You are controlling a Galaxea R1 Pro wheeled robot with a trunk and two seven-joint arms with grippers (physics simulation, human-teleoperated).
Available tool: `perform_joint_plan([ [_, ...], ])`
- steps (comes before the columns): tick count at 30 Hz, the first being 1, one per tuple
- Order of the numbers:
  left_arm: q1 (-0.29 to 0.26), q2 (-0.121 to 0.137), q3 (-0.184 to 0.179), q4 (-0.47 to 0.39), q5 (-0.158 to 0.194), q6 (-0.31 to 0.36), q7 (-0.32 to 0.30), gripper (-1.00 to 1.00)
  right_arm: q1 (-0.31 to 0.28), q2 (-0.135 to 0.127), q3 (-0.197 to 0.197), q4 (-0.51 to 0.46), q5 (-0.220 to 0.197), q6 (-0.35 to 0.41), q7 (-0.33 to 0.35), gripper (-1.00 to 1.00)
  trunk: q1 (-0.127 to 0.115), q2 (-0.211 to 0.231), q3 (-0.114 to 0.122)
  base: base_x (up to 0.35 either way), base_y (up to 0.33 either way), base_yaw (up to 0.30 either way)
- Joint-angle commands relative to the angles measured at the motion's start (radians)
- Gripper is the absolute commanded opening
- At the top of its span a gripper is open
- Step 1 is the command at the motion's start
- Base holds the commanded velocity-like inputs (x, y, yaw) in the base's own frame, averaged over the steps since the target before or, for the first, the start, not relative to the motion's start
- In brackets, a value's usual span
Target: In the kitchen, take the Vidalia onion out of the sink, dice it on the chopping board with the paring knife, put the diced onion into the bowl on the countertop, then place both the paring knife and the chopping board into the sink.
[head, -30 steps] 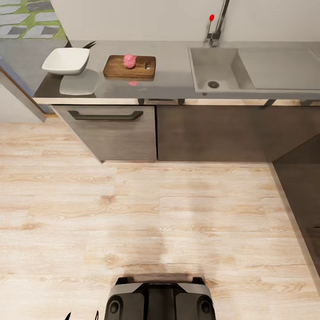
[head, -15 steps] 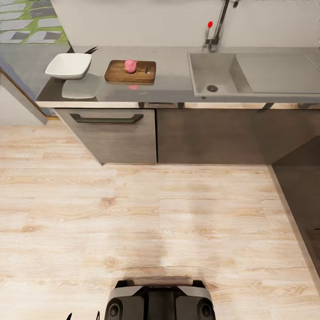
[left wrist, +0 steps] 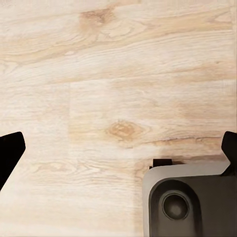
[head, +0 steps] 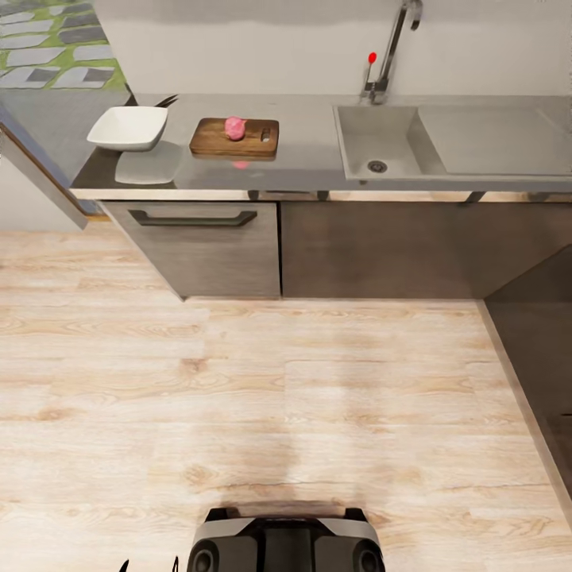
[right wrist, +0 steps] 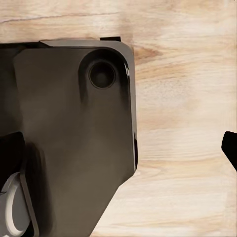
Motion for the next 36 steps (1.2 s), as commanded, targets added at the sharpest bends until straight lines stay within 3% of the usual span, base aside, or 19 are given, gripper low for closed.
perform_joint_plan([
  [1,-0.001,-0.001,-0.009,0.003,0.004,-0.004,0.004,1.00,-0.001,-0.001,0.007,0.001,-0.011,-0.004,0.001,1.00,0.001,-0.001,0.001,0.000,0.000,0.000],
  [26,0.000,0.000,-0.009,0.002,0.004,-0.004,0.004,1.00,-0.001,-0.001,0.007,0.003,-0.011,-0.005,0.001,1.00,0.001,-0.001,0.040,0.000,0.000,0.000],
  [36,0.000,-0.015,-0.006,0.001,0.004,-0.004,0.004,1.00,-0.001,-0.001,0.007,0.003,-0.012,-0.006,0.001,1.00,0.001,-0.001,0.056,0.000,0.000,0.000],
])
